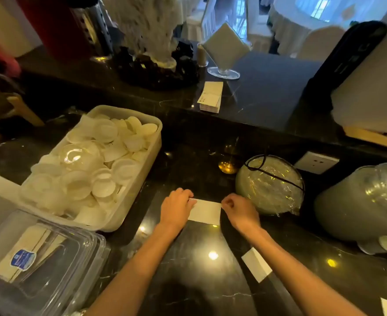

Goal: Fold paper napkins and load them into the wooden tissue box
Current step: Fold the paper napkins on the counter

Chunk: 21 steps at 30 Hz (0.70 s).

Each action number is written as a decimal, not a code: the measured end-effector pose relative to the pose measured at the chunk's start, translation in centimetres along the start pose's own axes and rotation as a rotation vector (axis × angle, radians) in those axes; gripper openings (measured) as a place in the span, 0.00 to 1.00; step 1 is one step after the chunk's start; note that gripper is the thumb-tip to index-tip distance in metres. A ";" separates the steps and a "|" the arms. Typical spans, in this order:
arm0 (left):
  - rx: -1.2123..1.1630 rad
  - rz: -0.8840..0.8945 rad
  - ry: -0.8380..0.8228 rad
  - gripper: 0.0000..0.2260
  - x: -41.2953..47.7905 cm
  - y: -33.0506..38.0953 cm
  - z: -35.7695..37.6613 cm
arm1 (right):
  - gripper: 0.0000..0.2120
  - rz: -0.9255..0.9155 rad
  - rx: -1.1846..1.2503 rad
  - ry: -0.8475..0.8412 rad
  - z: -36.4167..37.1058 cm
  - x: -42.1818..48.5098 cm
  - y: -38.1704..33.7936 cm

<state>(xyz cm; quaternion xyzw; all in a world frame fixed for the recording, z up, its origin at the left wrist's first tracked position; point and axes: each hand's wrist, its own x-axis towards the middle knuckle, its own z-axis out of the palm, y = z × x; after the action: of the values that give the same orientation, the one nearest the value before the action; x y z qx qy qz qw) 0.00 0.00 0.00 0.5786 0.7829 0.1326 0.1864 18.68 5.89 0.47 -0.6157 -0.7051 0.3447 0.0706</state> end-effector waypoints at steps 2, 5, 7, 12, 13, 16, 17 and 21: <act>0.024 0.010 -0.052 0.16 1.2 -0.1 0.5 | 0.08 0.010 -0.082 0.015 0.6 0.7 -0.2; 0.078 0.022 -0.109 0.18 2.2 -0.4 1.3 | 0.09 -0.002 -0.116 0.027 1.6 1.4 -0.1; 0.089 0.030 -0.099 0.18 2.2 -0.6 1.8 | 0.07 -0.014 -0.151 0.031 2.1 1.8 0.0; 0.094 0.008 -0.104 0.09 1.4 -0.1 2.1 | 0.07 -0.017 -0.191 0.000 2.7 1.5 -0.6; 0.106 0.015 -0.120 0.08 1.0 0.0 2.1 | 0.07 -0.019 -0.192 -0.013 2.5 1.2 -0.5; 0.107 0.008 -0.161 0.04 -0.6 0.6 1.9 | 0.05 -0.069 -0.171 -0.076 2.1 -0.1 0.3; 0.080 0.000 -0.171 0.04 -1.2 0.8 1.7 | 0.04 -0.098 -0.164 -0.097 1.9 -0.6 0.6; -0.217 -0.004 -0.253 0.04 -3.8 1.5 0.3 | 0.15 -0.153 -0.036 -0.161 1.0 -2.9 1.7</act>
<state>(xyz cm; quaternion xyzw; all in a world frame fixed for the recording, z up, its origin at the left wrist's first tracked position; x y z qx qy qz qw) 2.40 -3.20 0.93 0.5654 0.7355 0.1422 0.3453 20.22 2.84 -0.25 -0.5317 -0.7594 0.3739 0.0288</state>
